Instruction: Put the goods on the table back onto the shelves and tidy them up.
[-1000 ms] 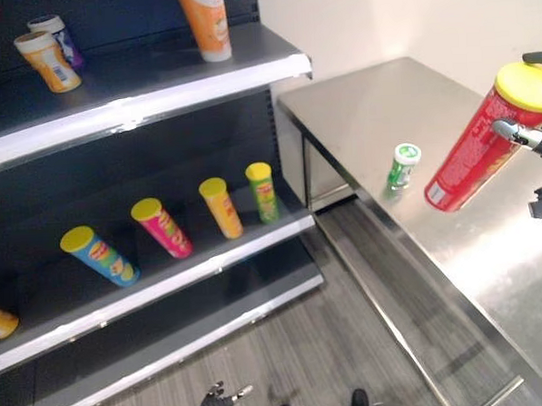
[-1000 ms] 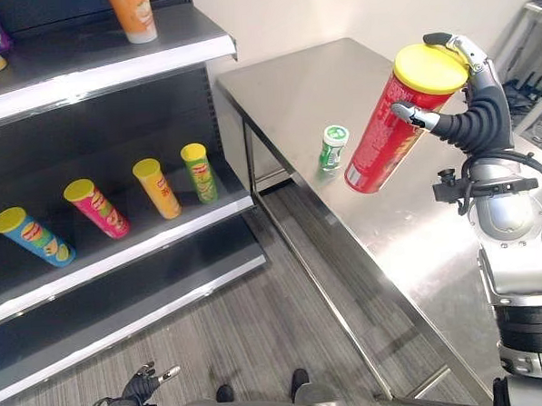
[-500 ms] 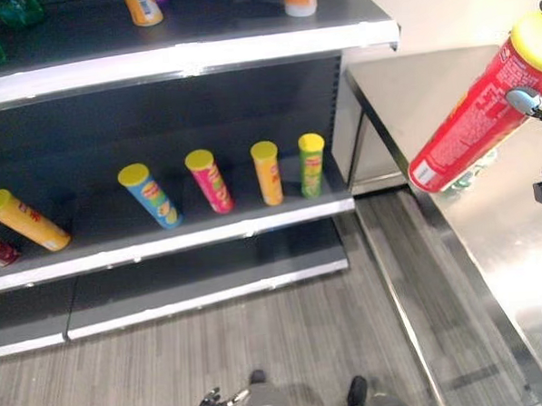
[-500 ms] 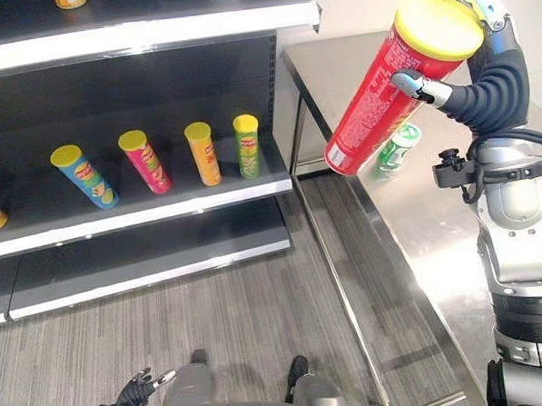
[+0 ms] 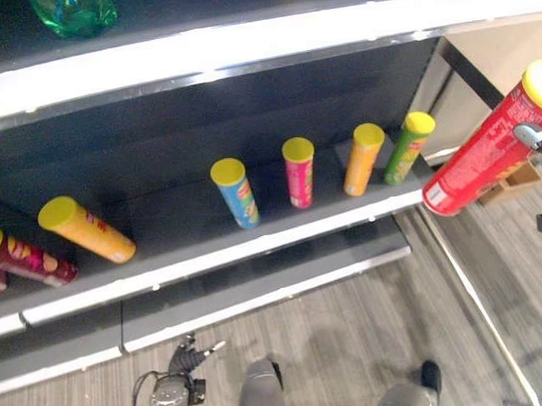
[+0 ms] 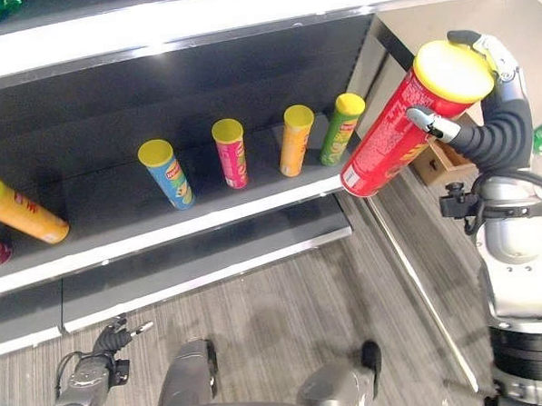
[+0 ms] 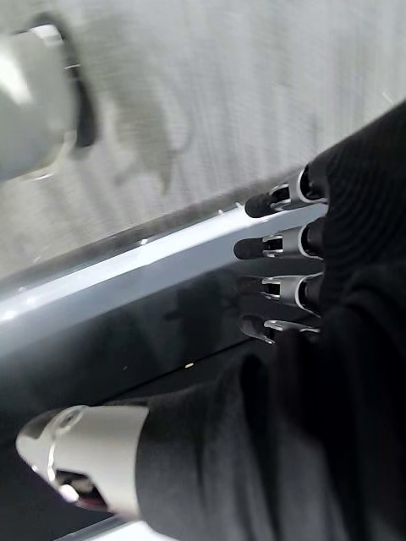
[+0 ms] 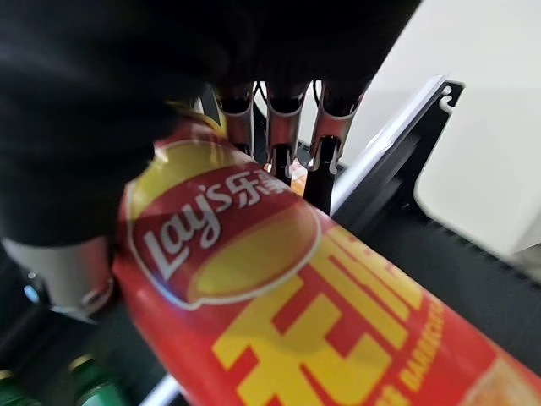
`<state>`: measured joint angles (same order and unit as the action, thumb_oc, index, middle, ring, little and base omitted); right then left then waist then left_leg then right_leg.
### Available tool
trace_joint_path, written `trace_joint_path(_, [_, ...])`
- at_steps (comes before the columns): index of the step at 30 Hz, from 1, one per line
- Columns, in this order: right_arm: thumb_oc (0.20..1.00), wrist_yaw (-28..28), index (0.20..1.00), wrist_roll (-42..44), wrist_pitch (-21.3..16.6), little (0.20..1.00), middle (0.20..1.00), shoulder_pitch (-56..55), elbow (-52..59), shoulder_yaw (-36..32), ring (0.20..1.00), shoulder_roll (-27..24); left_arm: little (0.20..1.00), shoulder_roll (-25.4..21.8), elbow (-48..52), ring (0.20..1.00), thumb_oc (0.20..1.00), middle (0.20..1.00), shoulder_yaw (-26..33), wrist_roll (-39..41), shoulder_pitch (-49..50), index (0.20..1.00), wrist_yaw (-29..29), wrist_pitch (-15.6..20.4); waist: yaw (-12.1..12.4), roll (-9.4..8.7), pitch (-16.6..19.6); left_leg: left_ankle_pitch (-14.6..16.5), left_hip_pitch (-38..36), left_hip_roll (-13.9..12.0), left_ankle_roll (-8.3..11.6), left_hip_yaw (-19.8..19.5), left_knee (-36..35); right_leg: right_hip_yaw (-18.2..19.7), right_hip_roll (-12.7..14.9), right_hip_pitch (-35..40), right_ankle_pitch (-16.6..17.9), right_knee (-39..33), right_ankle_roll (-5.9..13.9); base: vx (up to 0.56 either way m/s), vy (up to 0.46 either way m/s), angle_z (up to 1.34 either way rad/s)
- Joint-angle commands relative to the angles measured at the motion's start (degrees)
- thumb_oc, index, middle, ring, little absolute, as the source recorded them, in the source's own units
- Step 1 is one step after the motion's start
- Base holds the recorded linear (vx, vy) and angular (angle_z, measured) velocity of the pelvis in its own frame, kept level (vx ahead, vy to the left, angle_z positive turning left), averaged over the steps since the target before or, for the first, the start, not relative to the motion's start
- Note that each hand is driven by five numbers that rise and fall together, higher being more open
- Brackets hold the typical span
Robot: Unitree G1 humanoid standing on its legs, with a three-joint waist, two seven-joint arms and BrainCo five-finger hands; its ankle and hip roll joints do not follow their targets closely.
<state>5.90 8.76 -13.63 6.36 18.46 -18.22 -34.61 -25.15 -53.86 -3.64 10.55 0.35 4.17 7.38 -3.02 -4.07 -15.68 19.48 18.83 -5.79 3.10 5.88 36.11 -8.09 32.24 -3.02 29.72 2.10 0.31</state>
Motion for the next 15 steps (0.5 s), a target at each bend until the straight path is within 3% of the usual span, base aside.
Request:
trace_joint_path(1, [0.2, 2.67, 0.2, -1.42, -1.77, 0.2, 0.2, 4.39, 1.4, -5.34, 0.2, -8.51, 1.0, 1.31, 2.39, 1.0, 1.0, 1.0, 2.57, -3.38, 4.56, 1.0, -0.21, 1.12, -0.68, 3.67, 2.78, -15.56, -12.79, -9.13, 6.84, -4.59, -28.83, 1.55, -6.58, 2.14, -18.62, 2.65, 14.04, 0.04, 0.232, 0.22])
trace_joint_path(2, [0.2, 2.57, 0.2, -1.59, -1.9, 0.2, 0.2, 4.19, 1.77, -5.34, 0.2, -8.62, 1.0, 0.99, 2.07, 1.0, 1.0, 1.0, 2.78, -3.46, 4.71, 1.0, -0.27, 0.92, -0.8, 3.63, 2.68, -15.41, -13.49, -7.92, 5.86, -4.14, -29.81, 0.47, -8.23, 1.91, -19.94, 2.48, 13.59, 0.04, 0.235, 0.29])
trace_joint_path(3, [0.2, 2.56, 0.2, -1.6, -1.9, 0.2, 0.2, 4.21, 1.79, -5.37, 0.2, -8.58, 1.0, 0.96, 2.08, 1.0, 1.0, 1.0, 2.8, -3.46, 4.68, 1.0, -0.28, 0.92, -0.93, 3.49, 2.76, -15.87, -13.33, -7.7, 5.77, -4.24, -30.09, 0.39, -8.05, 1.76, -19.7, 2.39, 13.58, 0.05, 0.342, 0.14])
trace_joint_path(4, [0.2, 2.88, 0.2, -1.89, -2.21, 0.2, 0.2, 4.99, 1.89, -5.23, 0.2, -9.12, 1.0, 0.86, 0.93, 1.0, 1.0, 1.0, 3.54, -3.74, 5.11, 1.0, -0.21, 0.63, -0.95, 3.68, 2.53, -15.62, -14.8, -5.99, 4.37, -2.7, -31.58, -1.47, -12.21, 0.8, -24.01, 1.01, 12.87, 0.02, 0.429, 0.03])
trace_joint_path(6, [0.2, 3.74, 0.2, -2.72, -2.71, 0.2, 0.2, 5.66, 1.0, -5.23, 0.2, -9.6, 1.0, 2.08, -0.43, 1.0, 1.0, 1.0, 3.99, -4.02, 4.49, 1.0, -0.54, 0.55, -1.6, 3.24, 2.16, -16.14, -16.54, -2.46, 2.58, -0.88, -33.45, -1.09, -18.95, -1.06, -27.77, -1.46, 12.26, 0.05, 0.459, -0.21])
trace_joint_path(8, [0.2, 4.1, 0.2, -3.3, -2.82, 0.2, 0.2, 5.65, 1.03, -5.27, 0.2, -9.72, 1.0, 2.38, -0.19, 1.0, 1.0, 1.0, 3.66, -3.85, 4.04, 1.0, -0.65, 0.6, -1.61, 3.08, 1.9, -16.1, -16.65, -1.78, 2.36, -0.86, -33.48, -0.49, -19.9, -0.95, -28.26, -1.58, 11.98, 0.02, 0.132, -0.24])
trace_joint_path(11, [0.2, 4.63, 0.2, -3.66, -3.12, 0.2, 0.2, 6.51, 0.96, -4.84, 0.2, -9.74, 1.0, 2.95, 0.88, 1.0, 1.0, 1.0, 2.23, -3.99, 2.59, 1.0, -0.91, 0.62, -1.76, 2.86, 1.58, -16.12, -16.18, -0.38, 1.45, -0.39, -32.96, 2.21, -22.97, 0.75, -31.82, 1.07, 10.72, -0.03, 0.078, -0.12])
trace_joint_path(15, [0.2, 3.92, 0.2, -3.06, -3.08, 0.2, 0.2, 6.8, 1.41, -4.58, 0.2, -9.66, 1.0, 3.59, 1.53, 1.0, 1.0, 1.0, 1.51, -3.85, 1.94, 1.0, -1.13, 0.68, -1.2, 1.98, 2.2, -15.19, -17.12, 0.31, 1.64, 0.29, -32.69, 2.95, -23.68, 3.74, -32.41, -1.75, 9.68, 0.05, -0.035, -0.11])
